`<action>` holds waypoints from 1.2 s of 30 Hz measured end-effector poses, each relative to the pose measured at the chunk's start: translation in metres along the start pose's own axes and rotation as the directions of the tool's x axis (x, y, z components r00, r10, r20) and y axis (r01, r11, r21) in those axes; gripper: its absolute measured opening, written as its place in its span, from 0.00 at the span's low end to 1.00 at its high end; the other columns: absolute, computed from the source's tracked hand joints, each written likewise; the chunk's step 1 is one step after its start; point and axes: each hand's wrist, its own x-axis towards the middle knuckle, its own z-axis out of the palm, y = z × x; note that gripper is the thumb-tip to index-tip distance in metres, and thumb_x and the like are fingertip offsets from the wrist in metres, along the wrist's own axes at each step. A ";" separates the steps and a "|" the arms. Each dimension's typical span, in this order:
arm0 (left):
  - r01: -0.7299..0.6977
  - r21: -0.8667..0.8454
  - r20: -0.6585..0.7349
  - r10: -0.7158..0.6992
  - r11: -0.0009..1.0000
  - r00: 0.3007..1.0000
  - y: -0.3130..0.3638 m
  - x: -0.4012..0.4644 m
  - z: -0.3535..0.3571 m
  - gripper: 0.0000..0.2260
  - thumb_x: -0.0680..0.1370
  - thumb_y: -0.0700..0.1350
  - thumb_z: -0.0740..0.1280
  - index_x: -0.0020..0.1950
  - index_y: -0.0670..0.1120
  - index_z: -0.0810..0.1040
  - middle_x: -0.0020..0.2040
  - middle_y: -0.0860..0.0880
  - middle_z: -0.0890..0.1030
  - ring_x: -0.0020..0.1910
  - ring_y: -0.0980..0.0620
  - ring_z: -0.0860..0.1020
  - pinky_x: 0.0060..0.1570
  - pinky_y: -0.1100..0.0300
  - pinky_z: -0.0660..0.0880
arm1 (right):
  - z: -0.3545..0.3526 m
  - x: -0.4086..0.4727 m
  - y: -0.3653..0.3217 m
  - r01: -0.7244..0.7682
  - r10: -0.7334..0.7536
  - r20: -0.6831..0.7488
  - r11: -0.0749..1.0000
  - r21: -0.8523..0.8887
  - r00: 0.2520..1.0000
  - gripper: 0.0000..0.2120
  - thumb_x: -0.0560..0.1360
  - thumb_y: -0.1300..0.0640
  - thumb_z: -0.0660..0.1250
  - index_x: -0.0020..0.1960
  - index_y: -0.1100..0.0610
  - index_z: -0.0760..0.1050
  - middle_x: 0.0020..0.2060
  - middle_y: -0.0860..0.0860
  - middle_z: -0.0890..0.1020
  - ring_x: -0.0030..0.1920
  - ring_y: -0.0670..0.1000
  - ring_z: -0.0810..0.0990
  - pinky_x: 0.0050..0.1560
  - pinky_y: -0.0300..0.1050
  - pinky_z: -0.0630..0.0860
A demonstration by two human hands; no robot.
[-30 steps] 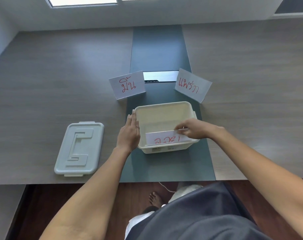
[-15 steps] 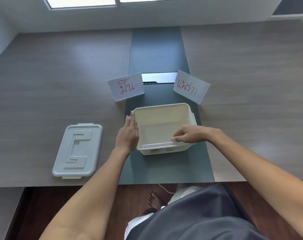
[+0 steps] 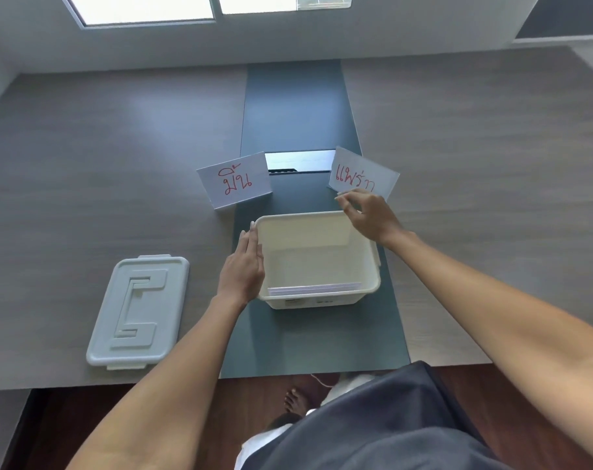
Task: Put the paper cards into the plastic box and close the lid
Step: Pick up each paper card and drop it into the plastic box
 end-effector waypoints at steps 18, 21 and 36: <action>-0.052 -0.049 -0.047 0.050 0.997 0.998 -0.009 0.013 0.008 0.24 0.85 0.46 0.47 0.81 0.50 0.47 0.81 0.53 0.53 0.79 0.48 0.58 0.68 0.48 0.69 | -0.023 0.089 0.075 -0.253 0.322 0.045 0.816 -0.520 0.946 0.32 0.82 0.45 0.53 0.81 0.53 0.44 0.80 0.55 0.42 0.80 0.58 0.39 0.77 0.56 0.40; -0.036 -0.050 -0.055 0.033 0.998 0.998 -0.010 0.013 0.011 0.24 0.85 0.47 0.47 0.81 0.51 0.48 0.81 0.54 0.53 0.79 0.50 0.57 0.70 0.50 0.66 | -0.020 0.088 0.082 -0.244 0.329 0.062 0.801 -0.546 0.942 0.32 0.82 0.48 0.53 0.81 0.54 0.44 0.80 0.57 0.48 0.80 0.60 0.45 0.77 0.56 0.42; -0.036 -0.049 -0.057 0.033 0.998 0.998 -0.010 0.012 0.010 0.23 0.85 0.49 0.46 0.81 0.51 0.47 0.81 0.54 0.53 0.79 0.49 0.58 0.68 0.48 0.67 | -0.023 0.091 0.054 -0.410 0.407 -0.059 0.888 -0.208 0.912 0.13 0.77 0.63 0.60 0.62 0.60 0.70 0.59 0.63 0.80 0.56 0.64 0.78 0.47 0.48 0.71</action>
